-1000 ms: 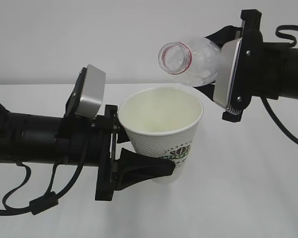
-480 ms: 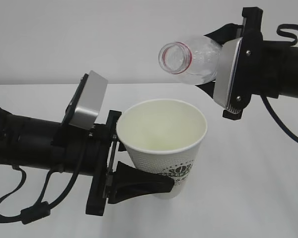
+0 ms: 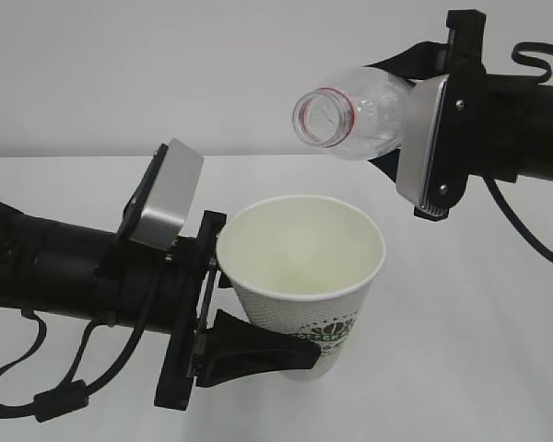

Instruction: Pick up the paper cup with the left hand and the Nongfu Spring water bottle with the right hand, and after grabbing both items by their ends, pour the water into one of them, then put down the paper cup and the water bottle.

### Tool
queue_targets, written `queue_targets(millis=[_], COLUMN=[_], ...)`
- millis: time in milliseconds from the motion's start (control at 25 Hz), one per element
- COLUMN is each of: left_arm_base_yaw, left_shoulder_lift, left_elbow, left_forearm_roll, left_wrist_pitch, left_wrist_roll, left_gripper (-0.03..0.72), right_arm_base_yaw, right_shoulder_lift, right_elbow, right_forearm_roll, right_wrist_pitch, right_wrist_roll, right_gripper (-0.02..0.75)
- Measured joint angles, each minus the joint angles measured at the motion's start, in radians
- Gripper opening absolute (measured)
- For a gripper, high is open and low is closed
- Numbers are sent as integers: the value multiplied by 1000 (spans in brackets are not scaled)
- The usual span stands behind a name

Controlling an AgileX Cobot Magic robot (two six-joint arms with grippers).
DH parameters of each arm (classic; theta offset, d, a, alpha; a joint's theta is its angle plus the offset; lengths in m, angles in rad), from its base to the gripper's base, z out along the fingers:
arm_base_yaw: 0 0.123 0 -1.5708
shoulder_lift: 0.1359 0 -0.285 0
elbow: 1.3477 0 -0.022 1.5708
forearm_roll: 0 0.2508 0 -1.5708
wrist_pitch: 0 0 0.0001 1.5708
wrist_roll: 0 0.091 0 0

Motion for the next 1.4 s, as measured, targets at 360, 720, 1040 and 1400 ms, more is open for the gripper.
queue_targets(millis=[360,720,1040,1400], left_arm_base_yaw=[0,0,0,0], left_shoulder_lift=[0,0,0,0], left_elbow=[0,0,0,0], left_forearm_roll=[19,21,21,21], left_wrist_pitch=[0,0,0,0], left_wrist_roll=[-23,-23,-23,-25], left_gripper=[501,501,499,498], right_arm_base_yaw=[0,0,0,0], right_shoulder_lift=[0,0,0,0], right_elbow=[0,0,0,0], right_forearm_roll=[2,5,5,5], right_wrist_pitch=[0,0,-11,-43], right_wrist_roll=[-42,-112,-155,-200], right_gripper=[494,494,494,494])
